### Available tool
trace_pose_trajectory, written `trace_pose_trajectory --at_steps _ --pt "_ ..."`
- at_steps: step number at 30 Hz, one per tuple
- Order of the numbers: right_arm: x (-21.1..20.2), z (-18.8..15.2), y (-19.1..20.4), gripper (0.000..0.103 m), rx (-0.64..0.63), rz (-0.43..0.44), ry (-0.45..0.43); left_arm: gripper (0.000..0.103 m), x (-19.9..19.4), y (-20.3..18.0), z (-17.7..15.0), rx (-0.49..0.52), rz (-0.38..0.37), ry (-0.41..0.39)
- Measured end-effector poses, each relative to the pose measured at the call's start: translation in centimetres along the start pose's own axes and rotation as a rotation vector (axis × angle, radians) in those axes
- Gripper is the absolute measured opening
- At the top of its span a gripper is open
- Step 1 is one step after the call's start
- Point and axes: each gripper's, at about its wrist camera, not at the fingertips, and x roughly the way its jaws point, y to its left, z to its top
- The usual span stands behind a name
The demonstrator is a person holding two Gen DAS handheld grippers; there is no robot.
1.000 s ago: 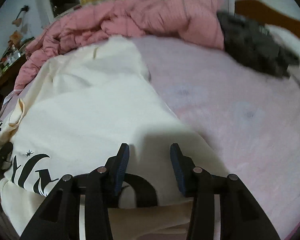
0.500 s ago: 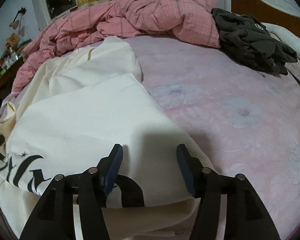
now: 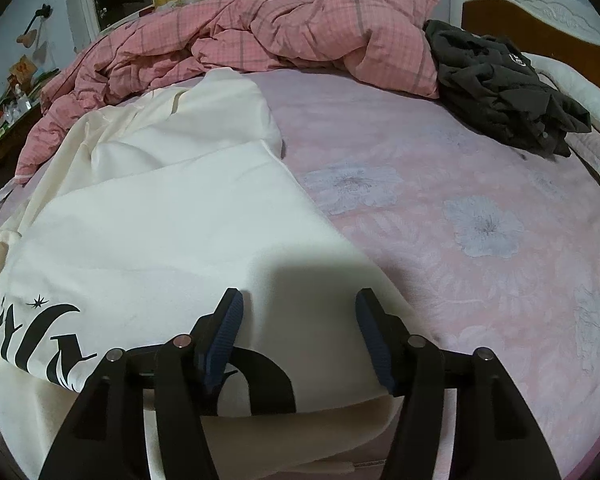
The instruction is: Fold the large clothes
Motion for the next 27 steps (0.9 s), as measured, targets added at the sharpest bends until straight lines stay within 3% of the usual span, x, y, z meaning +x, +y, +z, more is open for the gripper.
trace_pose_trajectory --at_steps 4,8,10,12,15,17,21,22,23,24,27 --pt "-0.1 -0.2 0.6 0.061 -0.018 -0.007 -0.006 0.053 -1.3 3.1 0.0 -0.067 0.034 -0.027" --pt "0.1 -0.3 1.0 0.061 -0.024 -0.017 -0.01 0.054 -0.5 6.3 -0.9 -0.179 0.061 0.024" --pt "0.1 -0.3 1.1 0.061 -0.023 -0.02 -0.009 0.053 0.3 7.8 -1.6 -0.263 0.002 0.063" --pt "0.1 -0.2 1.2 0.061 -0.02 -0.017 -0.01 0.048 1.0 9.3 -2.3 -0.382 -0.121 0.091" --pt "0.2 -0.2 1.3 0.061 -0.021 -0.013 -0.009 0.046 3.0 10.5 -3.5 -0.527 -0.241 0.165" --pt "0.2 -0.2 1.5 0.06 -0.026 -0.017 -0.011 0.046 4.5 10.3 -4.1 -0.553 -0.254 0.216" --pt "0.1 -0.3 1.6 0.061 -0.025 -0.015 -0.011 0.046 4.8 9.1 -3.9 -0.534 -0.232 0.192" --pt "0.1 -0.3 1.6 0.061 -0.024 -0.012 -0.011 0.044 5.0 9.1 -3.8 -0.535 -0.233 0.186" --pt "0.1 -0.3 1.7 0.061 -0.022 -0.008 -0.01 0.015 5.2 9.2 -3.8 -0.539 -0.224 0.188" --pt "0.0 -0.3 1.7 0.06 -0.02 -0.005 -0.009 0.003 5.5 9.6 -4.0 -0.561 -0.216 0.199" --pt "-0.2 -0.4 1.8 0.061 -0.026 -0.001 -0.007 0.003 5.1 11.4 -4.0 -0.658 -0.254 0.181"
